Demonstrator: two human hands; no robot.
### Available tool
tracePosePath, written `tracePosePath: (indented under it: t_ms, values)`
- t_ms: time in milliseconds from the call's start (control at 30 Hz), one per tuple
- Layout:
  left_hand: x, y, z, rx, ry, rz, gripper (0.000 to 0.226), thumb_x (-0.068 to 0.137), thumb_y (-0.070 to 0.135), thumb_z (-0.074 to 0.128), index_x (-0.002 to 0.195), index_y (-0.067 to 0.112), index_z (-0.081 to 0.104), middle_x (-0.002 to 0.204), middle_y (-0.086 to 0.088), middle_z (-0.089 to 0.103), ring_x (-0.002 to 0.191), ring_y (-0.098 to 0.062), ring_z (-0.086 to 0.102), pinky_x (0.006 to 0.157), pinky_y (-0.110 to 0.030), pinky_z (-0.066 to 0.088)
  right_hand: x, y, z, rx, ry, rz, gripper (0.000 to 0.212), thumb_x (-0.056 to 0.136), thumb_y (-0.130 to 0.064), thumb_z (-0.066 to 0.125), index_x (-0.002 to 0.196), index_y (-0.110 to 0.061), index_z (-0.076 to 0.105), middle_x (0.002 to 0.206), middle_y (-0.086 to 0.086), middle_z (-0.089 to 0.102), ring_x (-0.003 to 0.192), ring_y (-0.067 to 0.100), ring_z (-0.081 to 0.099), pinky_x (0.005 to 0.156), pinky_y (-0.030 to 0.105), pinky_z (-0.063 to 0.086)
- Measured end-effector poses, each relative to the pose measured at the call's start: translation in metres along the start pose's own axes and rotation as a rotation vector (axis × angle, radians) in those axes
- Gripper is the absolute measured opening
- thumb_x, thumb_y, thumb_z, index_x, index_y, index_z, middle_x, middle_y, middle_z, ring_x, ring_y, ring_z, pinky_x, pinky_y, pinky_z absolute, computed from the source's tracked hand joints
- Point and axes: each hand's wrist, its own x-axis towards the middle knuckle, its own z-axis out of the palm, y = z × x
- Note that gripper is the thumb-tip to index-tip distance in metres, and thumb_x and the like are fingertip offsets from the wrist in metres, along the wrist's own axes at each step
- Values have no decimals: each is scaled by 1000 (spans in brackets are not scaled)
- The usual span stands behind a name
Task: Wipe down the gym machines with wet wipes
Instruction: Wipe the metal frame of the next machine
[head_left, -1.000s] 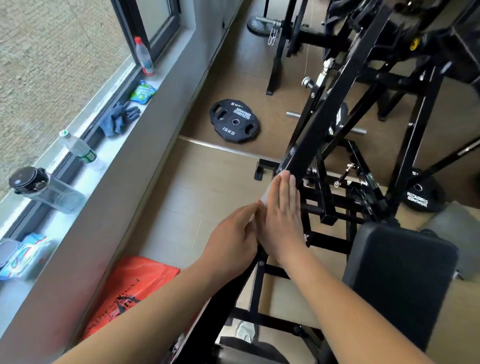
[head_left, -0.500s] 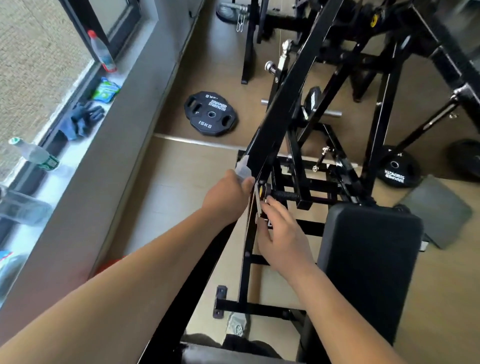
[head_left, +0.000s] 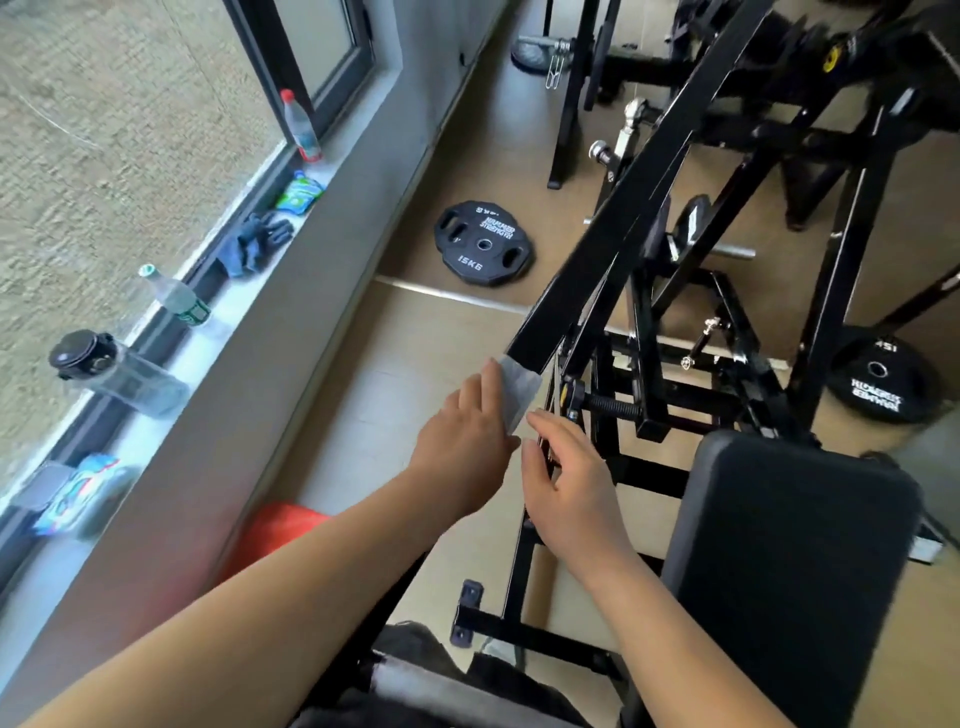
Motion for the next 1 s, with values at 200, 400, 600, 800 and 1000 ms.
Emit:
tracePosePath:
  t_ms: [200,400,600,800,1000]
  values:
    - [-37,-12,17,101,51,286,86,98,37,43,163,9,-7,171,-16,-10,156,-36,-17,129,-49,2,-3,-18,17,229,-176,-33,48,112,-22,37,160,-23,36,164,-21,25,149,-15,17,125,16,14]
    - [-66,-42,-13,-476,307,57,64,87,10,47,150,11,49,161,0,39,150,-15,34,122,-29,30,14,-32,61,122,-83,-27,64,113,-36,28,164,-9,0,169,-6,-14,153,4,-24,125,22,-11]
    - [-68,-55,-27,-407,292,33,66,88,-1,52,152,14,46,163,-4,37,151,-15,34,121,-25,27,91,-37,71,-368,90,105,76,105,-39,26,160,8,0,168,30,-10,155,44,-19,127,52,-8]
    - [-54,-56,-21,-448,216,-56,64,91,-1,55,152,14,45,163,-1,36,152,-12,30,108,4,7,70,-21,71,-192,117,-36,67,108,-24,28,162,-1,-4,168,20,-23,156,36,-22,127,41,-12]
    - [-34,-51,-17,-505,115,-128,55,101,10,51,155,15,41,163,1,38,151,-10,30,115,-9,14,41,-14,85,-117,65,-96,73,105,-26,35,161,5,1,166,26,-22,156,29,-20,129,34,-4]
